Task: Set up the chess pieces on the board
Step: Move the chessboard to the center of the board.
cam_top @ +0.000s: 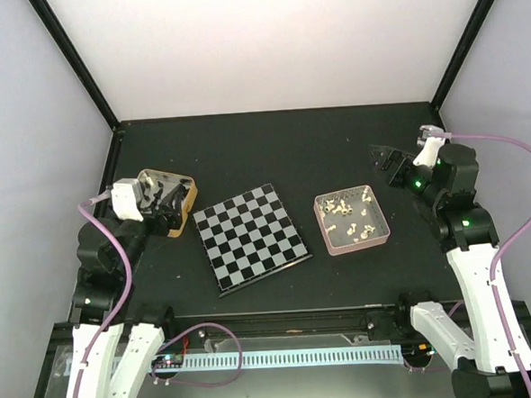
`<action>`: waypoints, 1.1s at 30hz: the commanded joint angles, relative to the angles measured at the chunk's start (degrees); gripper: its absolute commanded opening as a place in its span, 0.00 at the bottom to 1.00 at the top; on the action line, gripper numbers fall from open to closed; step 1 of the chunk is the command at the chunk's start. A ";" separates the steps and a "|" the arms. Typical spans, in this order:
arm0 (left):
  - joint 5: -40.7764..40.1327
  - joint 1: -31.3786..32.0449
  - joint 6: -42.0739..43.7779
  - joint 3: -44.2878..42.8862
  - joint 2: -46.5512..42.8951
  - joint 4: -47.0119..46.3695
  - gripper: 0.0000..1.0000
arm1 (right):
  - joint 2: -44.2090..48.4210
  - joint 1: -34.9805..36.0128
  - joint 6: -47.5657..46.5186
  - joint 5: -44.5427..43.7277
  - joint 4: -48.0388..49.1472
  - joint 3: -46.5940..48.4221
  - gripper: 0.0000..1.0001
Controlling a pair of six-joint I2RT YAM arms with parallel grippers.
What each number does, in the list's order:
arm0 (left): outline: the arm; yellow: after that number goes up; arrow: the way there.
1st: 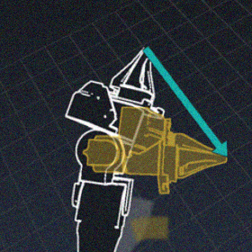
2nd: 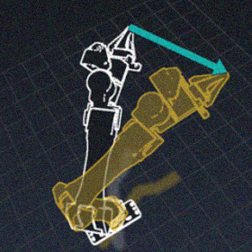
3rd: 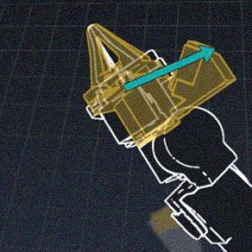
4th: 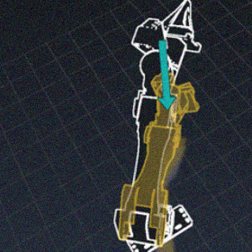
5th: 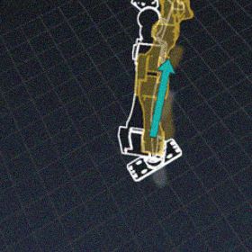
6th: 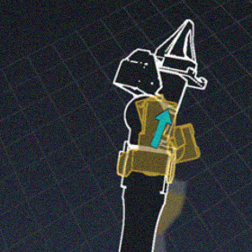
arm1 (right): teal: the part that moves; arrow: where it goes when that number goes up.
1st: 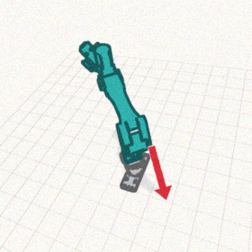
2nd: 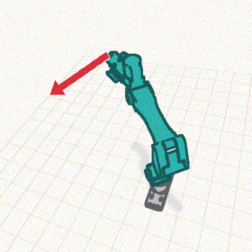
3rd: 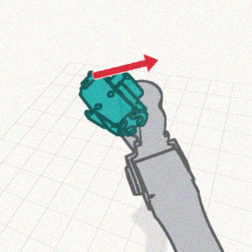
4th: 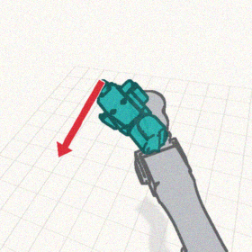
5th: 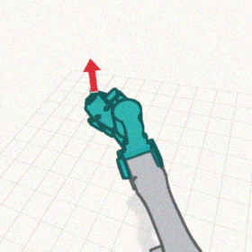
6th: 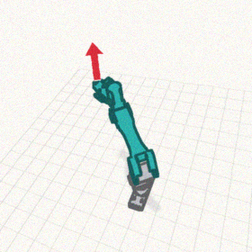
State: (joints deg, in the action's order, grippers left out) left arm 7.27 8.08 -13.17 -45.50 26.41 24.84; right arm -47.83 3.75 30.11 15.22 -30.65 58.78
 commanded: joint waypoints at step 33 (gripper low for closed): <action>0.93 12.54 -32.51 18.77 20.50 16.23 0.75 | -21.46 18.05 0.26 -5.56 0.70 -8.37 0.77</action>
State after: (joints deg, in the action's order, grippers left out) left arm 13.45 19.68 -40.23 -28.01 44.99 41.34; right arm -68.66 21.52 31.18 19.16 -26.46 48.69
